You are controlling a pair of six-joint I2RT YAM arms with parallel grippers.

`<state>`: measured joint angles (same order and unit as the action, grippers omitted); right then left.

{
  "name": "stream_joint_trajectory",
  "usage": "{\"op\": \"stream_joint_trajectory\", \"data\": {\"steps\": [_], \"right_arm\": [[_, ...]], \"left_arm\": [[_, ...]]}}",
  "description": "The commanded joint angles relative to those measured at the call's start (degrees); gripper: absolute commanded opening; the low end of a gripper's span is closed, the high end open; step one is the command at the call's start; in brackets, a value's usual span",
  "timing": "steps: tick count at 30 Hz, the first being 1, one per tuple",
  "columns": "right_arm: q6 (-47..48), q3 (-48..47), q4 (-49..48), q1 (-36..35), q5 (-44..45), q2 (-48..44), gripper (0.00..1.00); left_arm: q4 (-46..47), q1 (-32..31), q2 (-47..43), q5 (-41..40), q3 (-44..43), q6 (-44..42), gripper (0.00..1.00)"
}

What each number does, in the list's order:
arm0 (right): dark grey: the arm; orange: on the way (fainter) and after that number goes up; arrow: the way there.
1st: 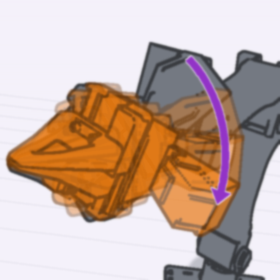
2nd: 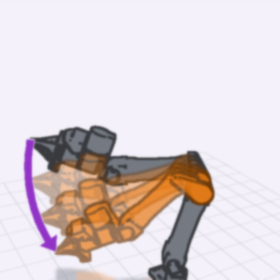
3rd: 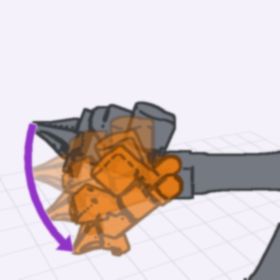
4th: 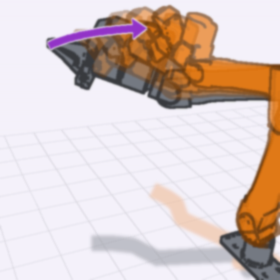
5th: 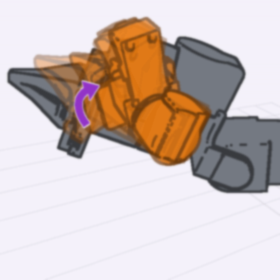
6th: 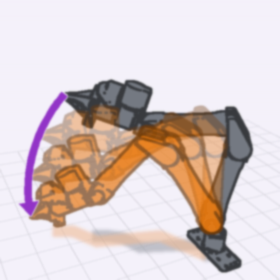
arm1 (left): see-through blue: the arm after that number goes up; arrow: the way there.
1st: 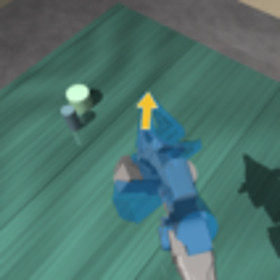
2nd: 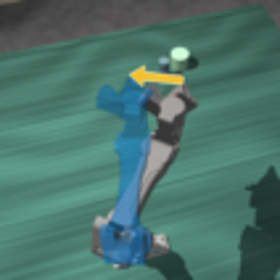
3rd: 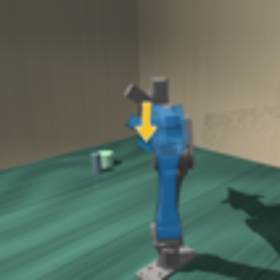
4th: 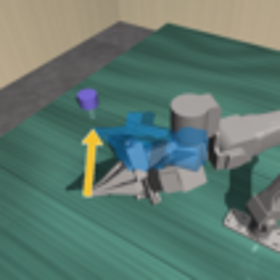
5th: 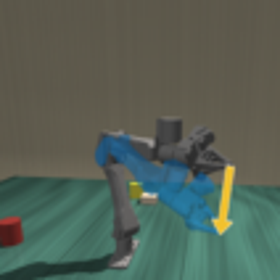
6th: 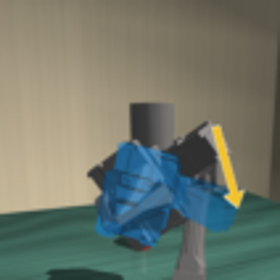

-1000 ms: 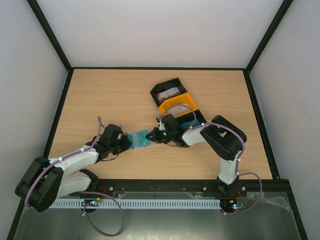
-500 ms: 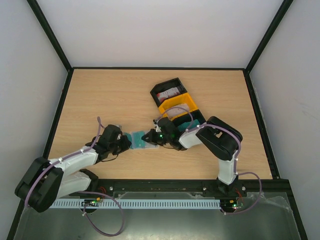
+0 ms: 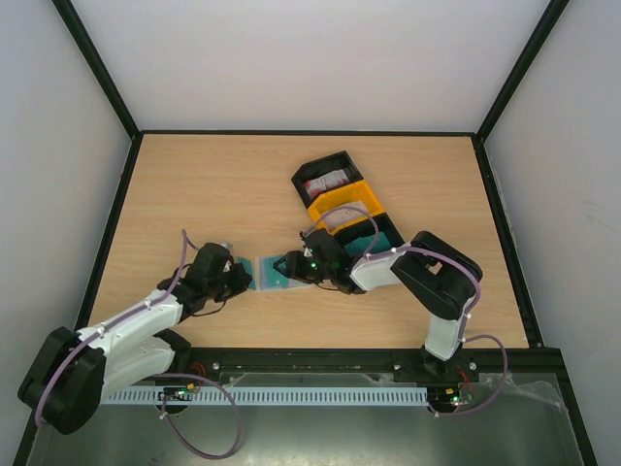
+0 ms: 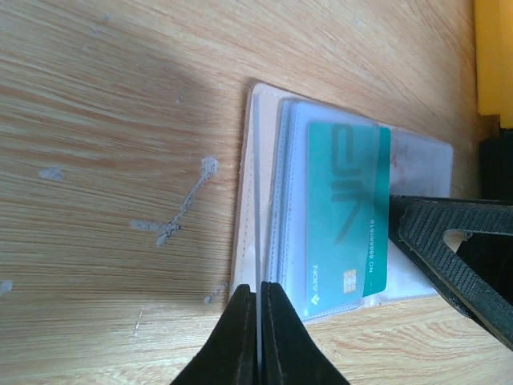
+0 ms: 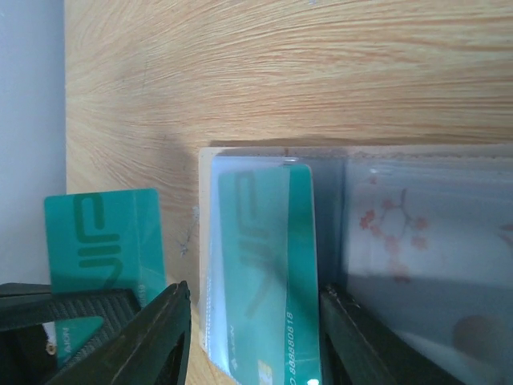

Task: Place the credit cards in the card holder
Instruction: Insert the credit card into the card holder.

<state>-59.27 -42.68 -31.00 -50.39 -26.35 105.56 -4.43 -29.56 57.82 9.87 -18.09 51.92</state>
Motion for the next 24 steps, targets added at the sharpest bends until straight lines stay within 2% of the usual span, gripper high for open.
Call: {"op": "stream_joint_trajectory", "data": {"steps": [1, 6, 11, 19, 24], "right_arm": [[3.57, -0.79, 8.39, -0.45, 3.09, -2.58, 0.45], [6.90, -4.03, 17.83, -1.05, 5.99, -3.88, 0.50], [8.07, -6.07, 24.45, -1.30, 9.10, -5.60, 0.52], [9.90, -7.92, 30.29, -2.05, 13.34, -6.73, 0.53], [11.37, -8.56, 33.22, -3.01, 16.63, -7.60, 0.58]], "left_arm": [[-5.71, 0.03, -2.06, -2.42, -2.54, 0.19, 0.03], [-5.86, 0.03, -0.49, -2.42, -2.32, -0.10, 0.03], [-3.23, 0.03, 2.24, 0.99, -2.33, -0.72, 0.03], [-0.08, 0.03, 5.33, 4.95, -2.29, -1.12, 0.03], [1.57, 0.01, 6.20, 7.13, -2.06, -1.30, 0.03]]}}
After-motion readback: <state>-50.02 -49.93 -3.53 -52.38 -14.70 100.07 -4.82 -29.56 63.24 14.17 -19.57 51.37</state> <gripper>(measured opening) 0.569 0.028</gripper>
